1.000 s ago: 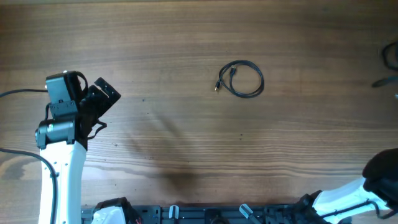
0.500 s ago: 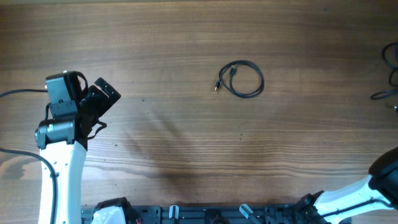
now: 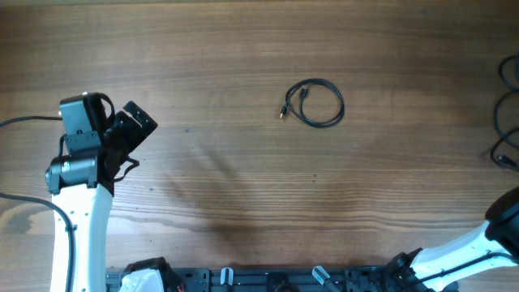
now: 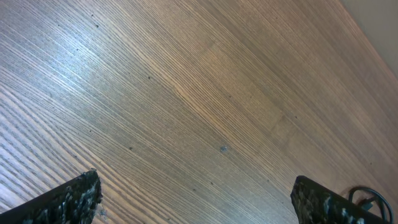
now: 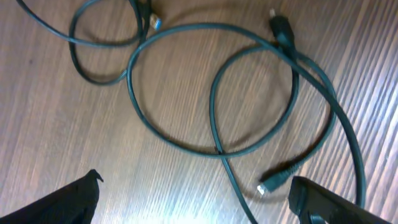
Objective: Untangle cables
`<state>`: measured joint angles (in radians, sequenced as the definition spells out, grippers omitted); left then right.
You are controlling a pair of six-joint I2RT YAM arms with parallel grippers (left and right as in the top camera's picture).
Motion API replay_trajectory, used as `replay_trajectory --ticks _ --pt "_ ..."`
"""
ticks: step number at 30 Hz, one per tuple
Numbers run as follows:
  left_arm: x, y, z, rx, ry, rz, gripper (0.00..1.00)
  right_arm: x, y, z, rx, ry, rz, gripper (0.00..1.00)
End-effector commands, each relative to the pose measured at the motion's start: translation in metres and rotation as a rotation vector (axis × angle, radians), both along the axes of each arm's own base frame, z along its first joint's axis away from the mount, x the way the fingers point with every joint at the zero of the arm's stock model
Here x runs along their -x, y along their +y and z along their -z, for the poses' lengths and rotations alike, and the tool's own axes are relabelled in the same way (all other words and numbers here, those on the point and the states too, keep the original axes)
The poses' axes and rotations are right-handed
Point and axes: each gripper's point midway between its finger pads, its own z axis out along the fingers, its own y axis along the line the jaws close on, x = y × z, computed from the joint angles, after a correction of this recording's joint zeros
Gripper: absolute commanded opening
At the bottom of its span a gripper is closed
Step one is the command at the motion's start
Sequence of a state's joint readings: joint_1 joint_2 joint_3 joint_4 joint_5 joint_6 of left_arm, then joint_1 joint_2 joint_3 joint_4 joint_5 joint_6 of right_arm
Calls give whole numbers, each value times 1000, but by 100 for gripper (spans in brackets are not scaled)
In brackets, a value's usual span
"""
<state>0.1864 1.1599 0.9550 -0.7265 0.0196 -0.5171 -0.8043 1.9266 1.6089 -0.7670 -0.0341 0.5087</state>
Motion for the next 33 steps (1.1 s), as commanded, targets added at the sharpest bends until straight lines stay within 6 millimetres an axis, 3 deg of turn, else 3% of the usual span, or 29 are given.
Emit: replay_trajectory --ticks 1,3,5,7,10,16,19,22,23,25,27,30,33 --pt "0 4 -5 -20 -13 -1 100 -18 11 -26 -32 -97 -80 100" --pt "0 4 -5 -20 -13 -1 100 -39 28 -58 -24 -214 -226 100" --pt "0 4 -5 -20 -13 -1 100 -60 59 -94 -14 -324 -399 100" --pt "1 4 -5 -19 -9 0 100 -68 84 -106 0 -333 -485 100" --pt "2 3 -4 -18 -5 0 100 -89 151 -114 18 -306 -695 100" --pt "2 4 -4 -18 -5 -1 100 -117 299 -89 -11 -170 -1012 100" --pt "1 4 -4 -18 -5 0 100 -118 352 -73 76 -54 -1114 100" --pt "1 4 -4 -18 -4 0 100 -116 386 -58 164 28 -1245 100" --pt "1 4 -4 -18 -4 -1 100 -115 408 -47 194 57 -1364 100" --pt "1 4 -3 -18 -3 0 100 -109 433 -31 204 92 -1513 100" --pt "1 4 -3 -18 -2 0 100 -94 470 -4 155 120 -1745 99" --pt "1 4 -3 -18 -2 0 100 -75 500 28 90 163 -1953 96" --pt "1 4 -3 -18 -2 -1 100 -66 510 50 72 217 -2044 89"
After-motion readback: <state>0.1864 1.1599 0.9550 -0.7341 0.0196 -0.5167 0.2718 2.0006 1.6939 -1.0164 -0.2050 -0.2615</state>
